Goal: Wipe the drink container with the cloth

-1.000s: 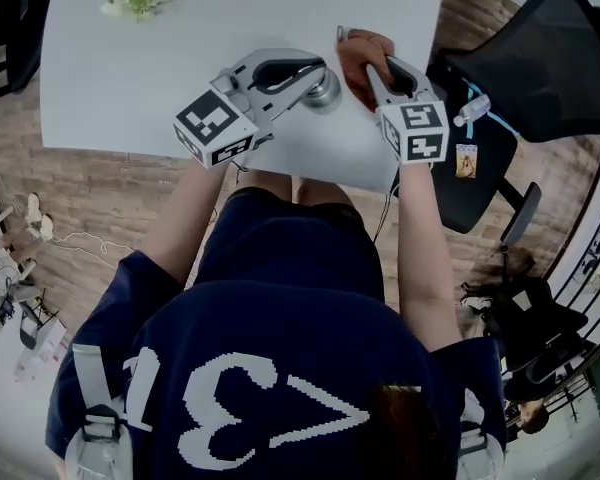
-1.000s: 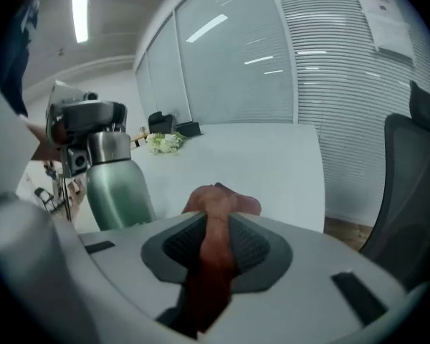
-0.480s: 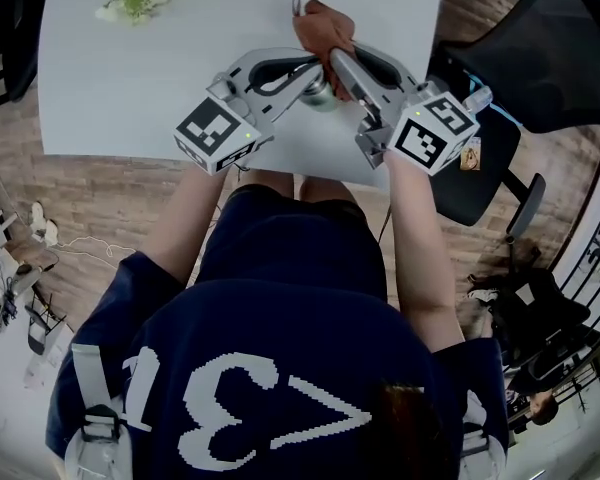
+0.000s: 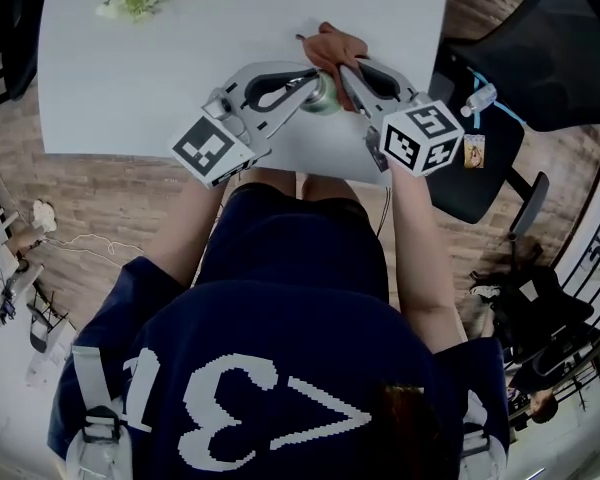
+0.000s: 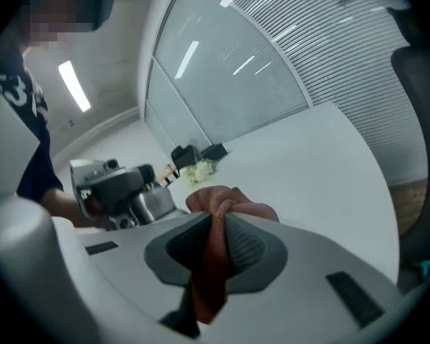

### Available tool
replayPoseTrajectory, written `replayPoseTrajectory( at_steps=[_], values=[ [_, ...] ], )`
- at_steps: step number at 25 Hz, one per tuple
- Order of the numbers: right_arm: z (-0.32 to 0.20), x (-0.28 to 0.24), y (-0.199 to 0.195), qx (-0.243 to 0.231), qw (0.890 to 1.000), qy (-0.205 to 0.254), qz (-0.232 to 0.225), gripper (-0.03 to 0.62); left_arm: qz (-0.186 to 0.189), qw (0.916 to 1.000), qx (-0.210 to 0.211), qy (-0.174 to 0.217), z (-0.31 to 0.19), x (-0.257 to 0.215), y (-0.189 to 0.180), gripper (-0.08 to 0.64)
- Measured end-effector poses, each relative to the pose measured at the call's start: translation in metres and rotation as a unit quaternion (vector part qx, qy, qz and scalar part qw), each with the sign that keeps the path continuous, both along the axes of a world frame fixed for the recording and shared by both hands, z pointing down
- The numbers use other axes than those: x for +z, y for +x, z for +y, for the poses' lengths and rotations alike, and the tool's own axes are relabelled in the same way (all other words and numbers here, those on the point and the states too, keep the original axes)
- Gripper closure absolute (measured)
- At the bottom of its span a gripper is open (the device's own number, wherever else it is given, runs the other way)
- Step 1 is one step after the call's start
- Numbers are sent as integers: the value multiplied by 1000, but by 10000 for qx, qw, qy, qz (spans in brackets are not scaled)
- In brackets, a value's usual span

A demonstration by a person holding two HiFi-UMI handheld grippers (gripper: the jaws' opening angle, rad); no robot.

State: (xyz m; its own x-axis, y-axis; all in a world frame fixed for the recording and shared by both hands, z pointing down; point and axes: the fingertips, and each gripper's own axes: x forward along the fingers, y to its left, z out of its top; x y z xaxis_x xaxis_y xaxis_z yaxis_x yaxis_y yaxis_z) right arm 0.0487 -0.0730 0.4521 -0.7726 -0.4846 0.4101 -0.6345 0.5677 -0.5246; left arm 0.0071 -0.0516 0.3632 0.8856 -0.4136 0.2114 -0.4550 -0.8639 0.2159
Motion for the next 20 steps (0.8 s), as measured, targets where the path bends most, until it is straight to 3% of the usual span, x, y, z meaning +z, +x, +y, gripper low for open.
replayPoseTrajectory(
  at_steps=[3, 5, 7, 9, 12, 16, 20],
  values=[
    [8, 28, 7, -182, 9959, 164, 867, 528, 95, 9999, -8, -53, 9, -1, -3, 537],
    [11, 38, 8, -347, 9877, 427, 1465, 528, 149, 9999, -11, -82, 14, -2, -7, 537],
    [13, 40, 7, -462, 9818, 591, 1746, 528, 207, 9997, -17, -135, 18, -1, -11, 537],
    [12, 34, 3, -386, 9896, 387, 1330, 528, 258, 9995, -13, -166, 22, -1, -14, 537],
    [9, 10, -12, -276, 9993, -117, 215, 528, 281, 9995, 20, -168, 27, 0, -16, 537],
    [9, -33, -34, -599, 9951, -378, -686, 528, 324, 9993, -32, -184, 30, 0, -18, 537],
    [12, -72, -52, -1053, 9823, -542, -1453, 528, 248, 9995, -104, -146, 27, 2, -24, 537]
  ],
)
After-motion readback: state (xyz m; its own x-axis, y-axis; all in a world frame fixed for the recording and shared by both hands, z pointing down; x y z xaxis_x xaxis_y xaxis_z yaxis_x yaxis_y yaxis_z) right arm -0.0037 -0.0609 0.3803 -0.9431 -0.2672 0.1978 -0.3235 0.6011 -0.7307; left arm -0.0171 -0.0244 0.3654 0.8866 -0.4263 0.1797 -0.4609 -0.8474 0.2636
